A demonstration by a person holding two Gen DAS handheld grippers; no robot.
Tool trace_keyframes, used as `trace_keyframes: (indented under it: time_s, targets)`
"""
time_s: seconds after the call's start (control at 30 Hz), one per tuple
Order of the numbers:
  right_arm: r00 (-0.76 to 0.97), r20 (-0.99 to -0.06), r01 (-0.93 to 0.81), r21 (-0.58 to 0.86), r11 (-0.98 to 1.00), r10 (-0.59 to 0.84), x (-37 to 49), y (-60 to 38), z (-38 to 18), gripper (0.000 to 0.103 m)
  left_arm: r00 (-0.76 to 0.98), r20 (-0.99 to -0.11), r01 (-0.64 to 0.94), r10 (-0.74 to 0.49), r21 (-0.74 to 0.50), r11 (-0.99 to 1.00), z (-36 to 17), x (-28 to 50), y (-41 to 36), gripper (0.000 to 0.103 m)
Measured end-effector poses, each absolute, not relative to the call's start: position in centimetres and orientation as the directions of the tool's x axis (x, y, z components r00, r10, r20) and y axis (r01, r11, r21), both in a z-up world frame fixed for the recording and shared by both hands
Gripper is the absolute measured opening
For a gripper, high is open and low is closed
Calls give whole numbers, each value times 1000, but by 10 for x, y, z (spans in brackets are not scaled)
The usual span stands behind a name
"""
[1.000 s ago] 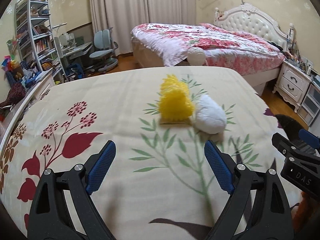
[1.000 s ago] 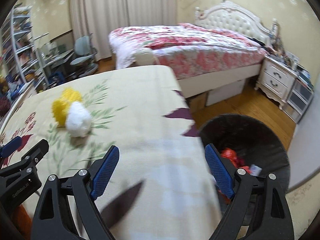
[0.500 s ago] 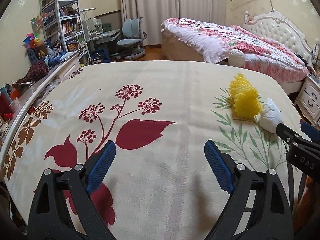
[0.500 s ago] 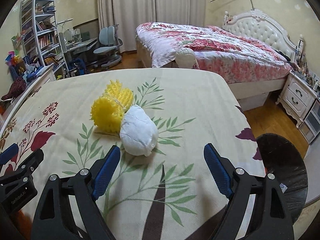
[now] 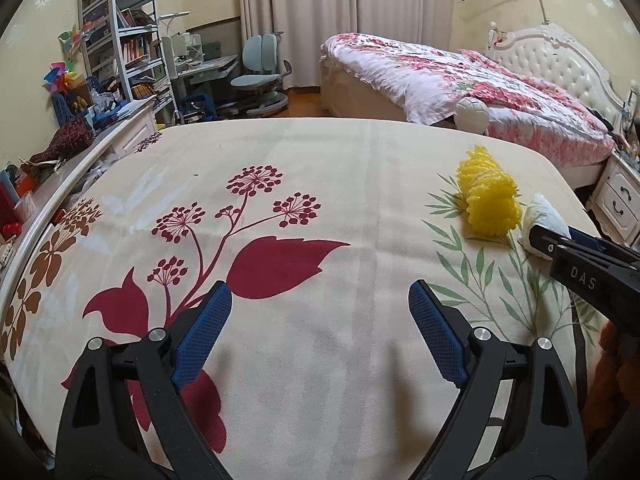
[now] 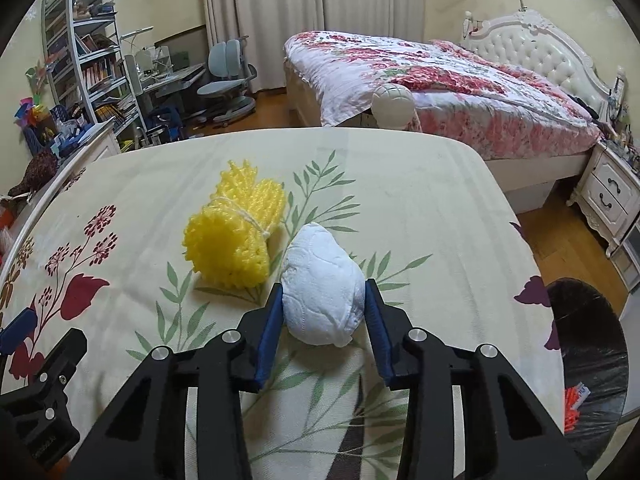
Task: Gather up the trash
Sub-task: 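Grasp the yellow foam net with the left gripper while the right grasps the white bag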
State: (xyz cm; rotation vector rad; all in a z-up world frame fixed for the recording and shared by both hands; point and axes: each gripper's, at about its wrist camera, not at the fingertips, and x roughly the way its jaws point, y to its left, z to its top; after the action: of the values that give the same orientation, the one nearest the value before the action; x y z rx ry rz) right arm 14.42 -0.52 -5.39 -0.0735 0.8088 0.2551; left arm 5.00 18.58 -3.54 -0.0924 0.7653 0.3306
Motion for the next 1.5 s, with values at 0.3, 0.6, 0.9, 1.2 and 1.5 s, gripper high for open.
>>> trace_keyframes:
  time_s: [0.3, 0.6, 0.9, 1.2, 1.5]
  targets:
    - [674, -729, -146, 24, 989, 117, 152, -55, -55, 40, 694, -693, -235, 196, 39, 971, -36, 74, 149, 88]
    - [671, -730, -140, 45, 989, 129, 155, -70, -56, 40, 696, -701, -155, 155, 64, 986, -38, 106, 106, 88]
    - [663, -730, -159, 75, 984, 163, 162, -78, -56, 40, 684, -711, -151, 164, 82, 985, -41, 135, 88, 88]
    - [651, -736, -176, 95, 980, 188, 172, -81, -58, 40, 671, -718, -174, 184, 88, 981, -43, 157, 87, 88]
    - [651, -736, -180, 88, 980, 186, 173, -80, -59, 40, 659, -731, -172, 178, 84, 982, -44, 172, 90, 76]
